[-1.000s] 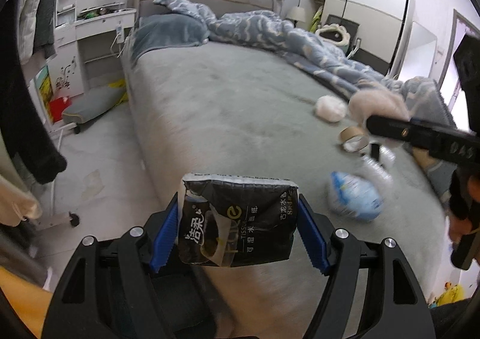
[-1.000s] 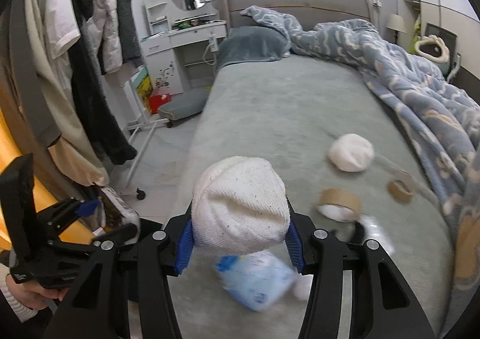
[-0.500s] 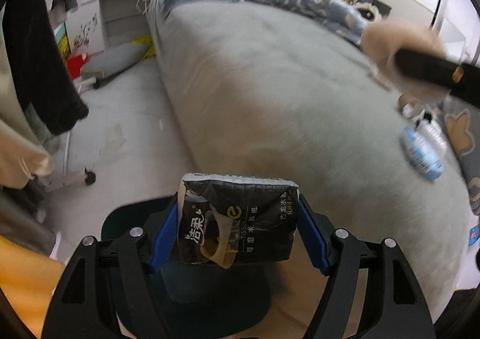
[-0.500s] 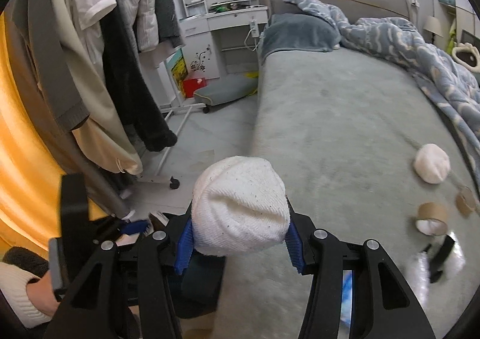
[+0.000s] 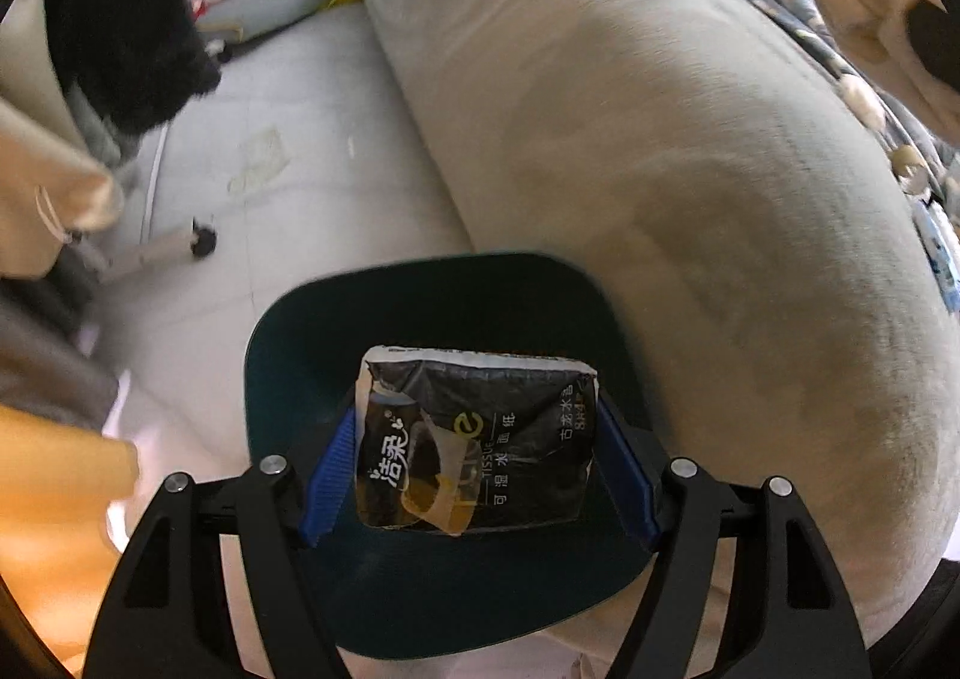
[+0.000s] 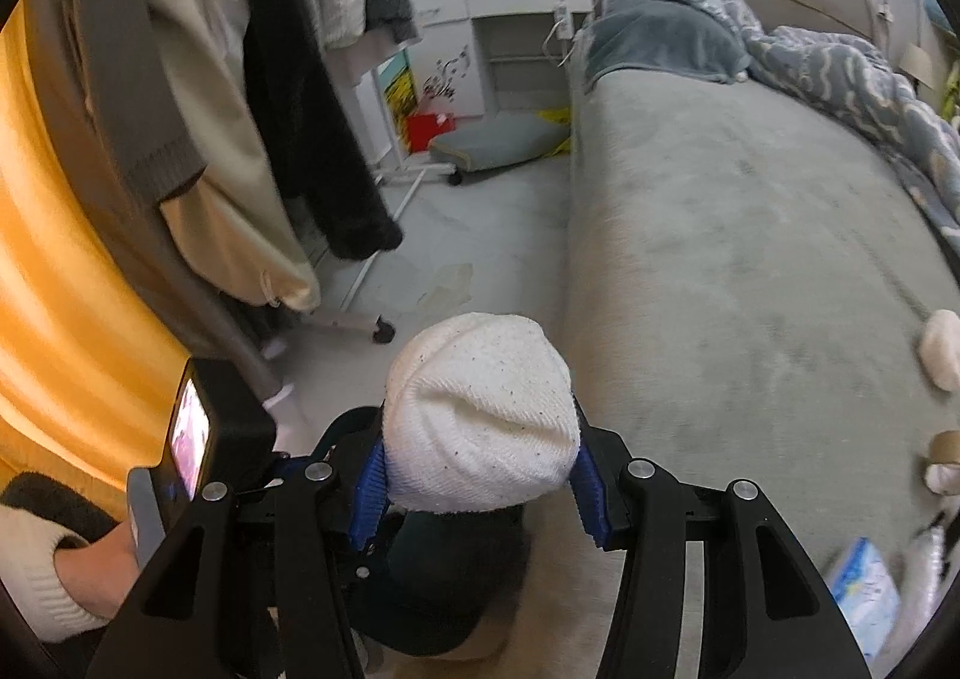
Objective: Collect trash
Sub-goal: 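Carry the black pack and white tissue ball with both tools over the green bin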
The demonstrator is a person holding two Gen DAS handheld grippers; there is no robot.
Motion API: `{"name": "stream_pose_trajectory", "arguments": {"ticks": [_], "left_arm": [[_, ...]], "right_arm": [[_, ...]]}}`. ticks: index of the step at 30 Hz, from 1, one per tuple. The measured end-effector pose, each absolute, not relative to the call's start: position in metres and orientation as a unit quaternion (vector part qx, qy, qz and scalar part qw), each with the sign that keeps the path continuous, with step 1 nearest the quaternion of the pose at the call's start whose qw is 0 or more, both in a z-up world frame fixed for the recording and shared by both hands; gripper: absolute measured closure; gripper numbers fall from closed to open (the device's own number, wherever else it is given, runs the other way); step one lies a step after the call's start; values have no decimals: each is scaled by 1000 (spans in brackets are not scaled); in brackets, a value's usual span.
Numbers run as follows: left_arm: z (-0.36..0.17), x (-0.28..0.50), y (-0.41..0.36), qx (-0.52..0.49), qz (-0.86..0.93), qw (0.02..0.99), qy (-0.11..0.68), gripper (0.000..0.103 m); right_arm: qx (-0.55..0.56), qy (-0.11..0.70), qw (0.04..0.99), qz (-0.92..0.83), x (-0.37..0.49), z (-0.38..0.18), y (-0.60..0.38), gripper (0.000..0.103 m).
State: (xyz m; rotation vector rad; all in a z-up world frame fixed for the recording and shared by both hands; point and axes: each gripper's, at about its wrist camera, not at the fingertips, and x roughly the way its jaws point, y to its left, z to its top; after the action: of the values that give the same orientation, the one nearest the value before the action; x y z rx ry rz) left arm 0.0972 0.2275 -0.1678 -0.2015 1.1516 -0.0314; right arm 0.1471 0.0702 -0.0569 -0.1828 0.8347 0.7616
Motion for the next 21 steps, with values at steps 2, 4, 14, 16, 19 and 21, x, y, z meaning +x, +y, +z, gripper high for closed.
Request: {"name": "stream_pose_trajectory", "arguments": {"ticks": [2,4,14,16,19,21], "left_arm": [[-176,95,236,-105,-15,824,556,28],[-183,95,241,-113,-16,816,566,28],[-196,87,261,-137,-22,798,587,18],[-194,84,267,-143,-22,800,582,16],[-187,81,277,-159,-25,808,566,13],[-180,79,284,-165,-24,816,553,13]], "right_arm": [[-92,405,833,367,146,-64,80,51],[-97,416,824,372,145,-74,91,51],[-98,477,790,374,156,-115,115,51],[-96,488,784,370,159,-123,117,51],[-102,499,779,366,158,-134,122,51],[-108,504,777,363,158,-140,126,51]]}}
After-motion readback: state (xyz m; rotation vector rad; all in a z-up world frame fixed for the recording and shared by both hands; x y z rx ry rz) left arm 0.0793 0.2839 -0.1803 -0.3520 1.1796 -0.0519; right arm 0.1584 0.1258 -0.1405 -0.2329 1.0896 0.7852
